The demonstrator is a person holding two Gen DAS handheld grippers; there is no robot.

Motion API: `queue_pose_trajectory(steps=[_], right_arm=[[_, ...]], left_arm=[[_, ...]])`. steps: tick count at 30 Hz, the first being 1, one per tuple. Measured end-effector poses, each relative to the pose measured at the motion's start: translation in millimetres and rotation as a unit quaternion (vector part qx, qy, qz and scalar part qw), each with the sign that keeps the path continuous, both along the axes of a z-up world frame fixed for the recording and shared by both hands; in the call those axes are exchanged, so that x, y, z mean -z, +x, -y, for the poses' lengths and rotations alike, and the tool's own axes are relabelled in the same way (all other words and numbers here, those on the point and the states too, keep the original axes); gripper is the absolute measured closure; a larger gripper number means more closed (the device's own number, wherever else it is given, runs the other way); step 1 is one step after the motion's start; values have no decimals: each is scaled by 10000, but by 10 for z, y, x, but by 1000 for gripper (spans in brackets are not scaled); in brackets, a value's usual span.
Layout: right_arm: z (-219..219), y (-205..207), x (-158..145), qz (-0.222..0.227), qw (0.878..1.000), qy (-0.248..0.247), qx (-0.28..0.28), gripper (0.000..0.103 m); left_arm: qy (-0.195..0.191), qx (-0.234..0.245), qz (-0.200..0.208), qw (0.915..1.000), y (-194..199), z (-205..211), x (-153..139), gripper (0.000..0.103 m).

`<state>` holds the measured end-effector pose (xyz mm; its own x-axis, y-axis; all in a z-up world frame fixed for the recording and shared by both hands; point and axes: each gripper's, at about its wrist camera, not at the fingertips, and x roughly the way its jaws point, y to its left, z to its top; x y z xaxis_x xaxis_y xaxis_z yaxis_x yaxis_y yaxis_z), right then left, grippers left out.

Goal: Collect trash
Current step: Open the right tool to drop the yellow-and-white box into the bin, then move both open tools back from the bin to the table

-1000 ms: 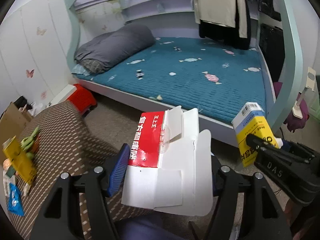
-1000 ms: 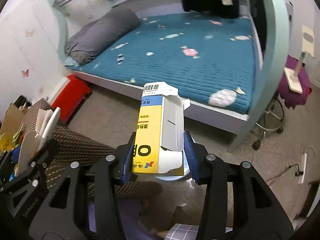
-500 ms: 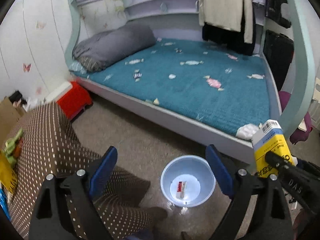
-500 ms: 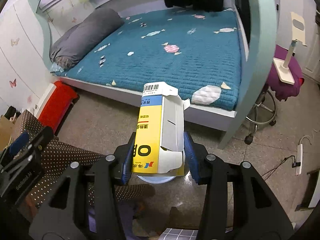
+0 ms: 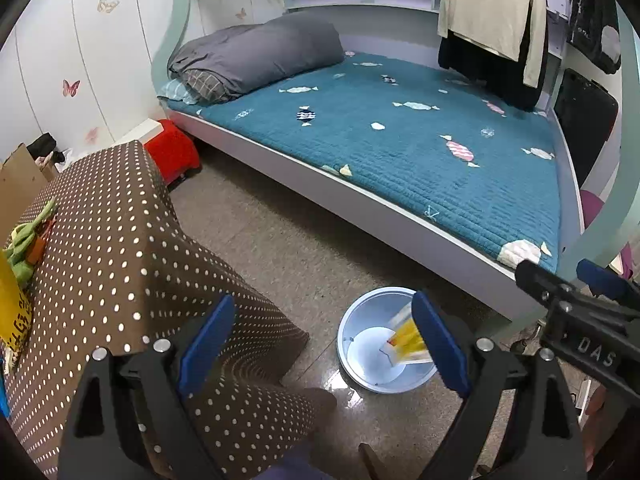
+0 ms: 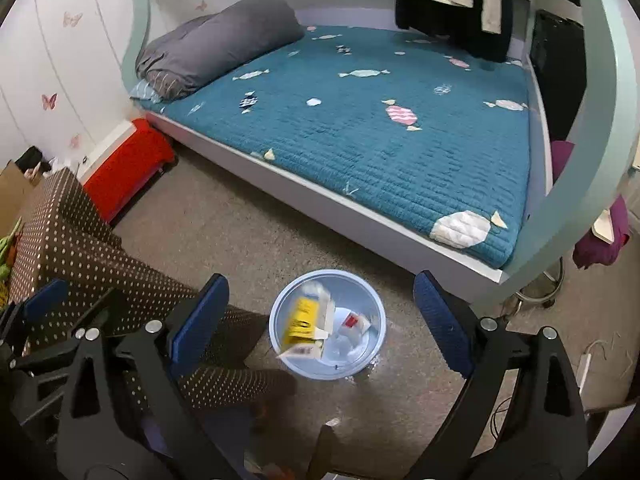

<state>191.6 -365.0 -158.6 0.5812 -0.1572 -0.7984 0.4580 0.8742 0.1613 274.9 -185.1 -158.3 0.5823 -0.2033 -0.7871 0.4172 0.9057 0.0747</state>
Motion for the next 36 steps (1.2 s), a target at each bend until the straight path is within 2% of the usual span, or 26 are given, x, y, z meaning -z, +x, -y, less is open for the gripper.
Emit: queue_pose_trajectory(steps=[10,23,36], right_arm=[[-20,-179,122,-294,9994,31,179,11],[-186,-397,-85,-147,9996,-99,205,11],[-453,-581,-407,217,9995,-220,96,11]], left_arm=[[-41,39,-16,10000,-53,-29,-32,15],[-189,2,77,9998,-228,-182,-214,15],[-339,-82,281,9990,-507,-412,-467,15]])
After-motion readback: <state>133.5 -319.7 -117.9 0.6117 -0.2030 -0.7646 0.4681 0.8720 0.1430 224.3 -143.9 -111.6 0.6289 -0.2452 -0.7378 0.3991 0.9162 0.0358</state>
